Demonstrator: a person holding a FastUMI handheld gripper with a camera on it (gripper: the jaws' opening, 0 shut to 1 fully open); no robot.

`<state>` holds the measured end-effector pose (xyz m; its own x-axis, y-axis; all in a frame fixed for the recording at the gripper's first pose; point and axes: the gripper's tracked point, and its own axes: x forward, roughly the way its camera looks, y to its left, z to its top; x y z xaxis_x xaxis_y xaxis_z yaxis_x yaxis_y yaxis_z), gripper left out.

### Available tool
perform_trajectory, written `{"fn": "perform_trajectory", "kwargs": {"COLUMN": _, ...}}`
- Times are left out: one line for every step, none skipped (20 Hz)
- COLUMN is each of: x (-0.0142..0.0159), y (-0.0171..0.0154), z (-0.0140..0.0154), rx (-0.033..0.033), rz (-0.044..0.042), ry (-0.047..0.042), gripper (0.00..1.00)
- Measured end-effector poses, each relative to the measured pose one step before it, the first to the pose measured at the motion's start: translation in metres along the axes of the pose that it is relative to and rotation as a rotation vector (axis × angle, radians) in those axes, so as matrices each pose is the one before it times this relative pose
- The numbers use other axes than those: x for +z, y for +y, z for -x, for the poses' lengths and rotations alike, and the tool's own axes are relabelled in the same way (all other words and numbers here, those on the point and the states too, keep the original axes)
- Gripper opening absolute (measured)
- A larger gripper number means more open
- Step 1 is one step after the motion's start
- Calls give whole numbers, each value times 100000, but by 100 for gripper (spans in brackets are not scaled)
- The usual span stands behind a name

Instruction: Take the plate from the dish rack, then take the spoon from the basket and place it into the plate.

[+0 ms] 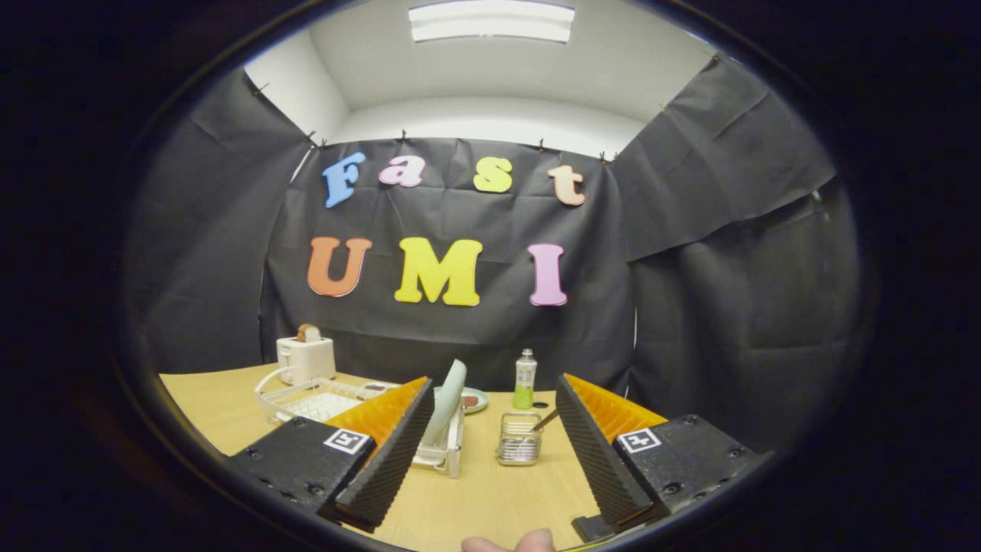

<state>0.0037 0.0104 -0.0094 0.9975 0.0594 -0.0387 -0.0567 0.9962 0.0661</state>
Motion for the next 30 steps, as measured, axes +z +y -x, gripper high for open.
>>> {"fn": "perform_trajectory", "kwargs": {"x": -27, "y": -196, "z": -70, "rx": -139, "rz": 262, "ry": -292, "gripper": 100}}
{"fn": "perform_trajectory", "kwargs": {"x": 55, "y": -33, "z": -56, "rx": 256, "rz": -180, "ry": -527, "gripper": 100}}
{"fn": "perform_trajectory", "kwargs": {"x": -123, "y": 141, "z": -218, "rx": 414, "rz": -1213, "ry": 194, "gripper": 100}}
{"fn": "perform_trajectory", "kwargs": {"x": -124, "y": 46, "z": -251, "rx": 405, "rz": -1578, "ry": 696, "gripper": 100}}
{"fn": "perform_trajectory", "kwargs": {"x": -216, "y": -28, "z": -229, "rx": 351, "rz": -843, "ry": 1124, "gripper": 100}}
{"fn": "perform_trajectory", "kwargs": {"x": 53, "y": -44, "z": -322, "rx": 514, "rz": -610, "ry": 681, "gripper": 100}}
{"fn": "perform_trajectory", "kwargs": {"x": 363, "y": -29, "z": -327, "rx": 423, "rz": -252, "ry": 483, "gripper": 100}}
{"fn": "perform_trajectory", "kwargs": {"x": 499, "y": -120, "z": -311, "rx": 548, "rz": -127, "ry": 323, "gripper": 100}}
{"fn": "perform_trajectory", "kwargs": {"x": 440, "y": -34, "z": -526, "rx": 1019, "rz": -200, "ry": 535, "gripper": 100}}
{"fn": "perform_trajectory", "kwargs": {"x": 528, "y": -73, "z": -542, "rx": 971, "rz": 10, "ry": 1333, "gripper": 100}}
{"fn": "perform_trajectory", "kwargs": {"x": 290, "y": -136, "z": -613, "rx": 1117, "rz": 370, "ry": 2161, "gripper": 100}}
{"fn": "perform_trajectory", "kwargs": {"x": 531, "y": -41, "z": -649, "rx": 1371, "rz": 180, "ry": 2110, "gripper": 100}}
{"fn": "perform_trajectory", "kwargs": {"x": 513, "y": -144, "z": -658, "rx": 994, "rz": 245, "ry": 2200, "gripper": 100}}
{"fn": "perform_trajectory", "kwargs": {"x": 594, "y": -89, "z": -715, "rx": 1556, "rz": 122, "ry": 2412, "gripper": 100}}
{"fn": "perform_trajectory", "kwargs": {"x": 799, "y": 35, "z": -694, "rx": 1473, "rz": -923, "ry": 2254, "gripper": 100}}
{"fn": "perform_trajectory", "kwargs": {"x": 867, "y": -86, "z": -701, "rx": 1566, "rz": -984, "ry": 2401, "gripper": 100}}
{"fn": "perform_trajectory", "kwargs": {"x": 852, "y": -96, "z": -854, "rx": 1017, "rz": -578, "ry": 2323, "gripper": 100}}
{"fn": "perform_trajectory", "kwargs": {"x": 822, "y": -254, "z": -940, "rx": 356, "rz": 237, "ry": 2681, "gripper": 100}}
{"fn": "perform_trajectory", "kwargs": {"x": 757, "y": -153, "z": -964, "rx": 377, "rz": 774, "ry": 3002, "gripper": 100}}
{"fn": "perform_trajectory", "kwargs": {"x": 645, "y": -29, "z": -830, "rx": 830, "rz": 297, "ry": 3559, "gripper": 100}}
{"fn": "perform_trajectory", "kwargs": {"x": 377, "y": 118, "z": -832, "rx": 1348, "rz": -220, "ry": 4074, "gripper": 100}}
{"fn": "perform_trajectory", "kwargs": {"x": 328, "y": 357, "z": -732, "rx": 1733, "rz": -195, "ry": 4542, "gripper": 100}}
{"fn": "perform_trajectory", "kwargs": {"x": 430, "y": 380, "z": -792, "rx": 1364, "rz": -284, "ry": 3701, "gripper": 100}}
{"fn": "perform_trajectory", "kwargs": {"x": 271, "y": 393, "z": -746, "rx": 1089, "rz": 831, "ry": 4380, "gripper": 100}}
{"fn": "perform_trajectory", "kwargs": {"x": 246, "y": 353, "z": -891, "rx": 699, "rz": 647, "ry": 3729, "gripper": 100}}
{"fn": "perform_trajectory", "kwargs": {"x": 370, "y": 183, "z": -911, "rx": -131, "rz": 687, "ry": 3490, "gripper": 100}}
{"fn": "perform_trajectory", "kwargs": {"x": 329, "y": 323, "z": -901, "rx": 62, "rz": 856, "ry": 4063, "gripper": 100}}
{"fn": "perform_trajectory", "kwargs": {"x": 282, "y": 264, "z": -1086, "rx": -142, "rz": 413, "ry": 3551, "gripper": 100}}
{"fn": "perform_trajectory", "kwargs": {"x": 61, "y": 93, "z": -993, "rx": -507, "rz": 1201, "ry": 4896, "gripper": 100}}
{"fn": "perform_trajectory", "kwargs": {"x": 142, "y": 144, "z": -1150, "rx": 39, "rz": 955, "ry": 4073, "gripper": 100}}
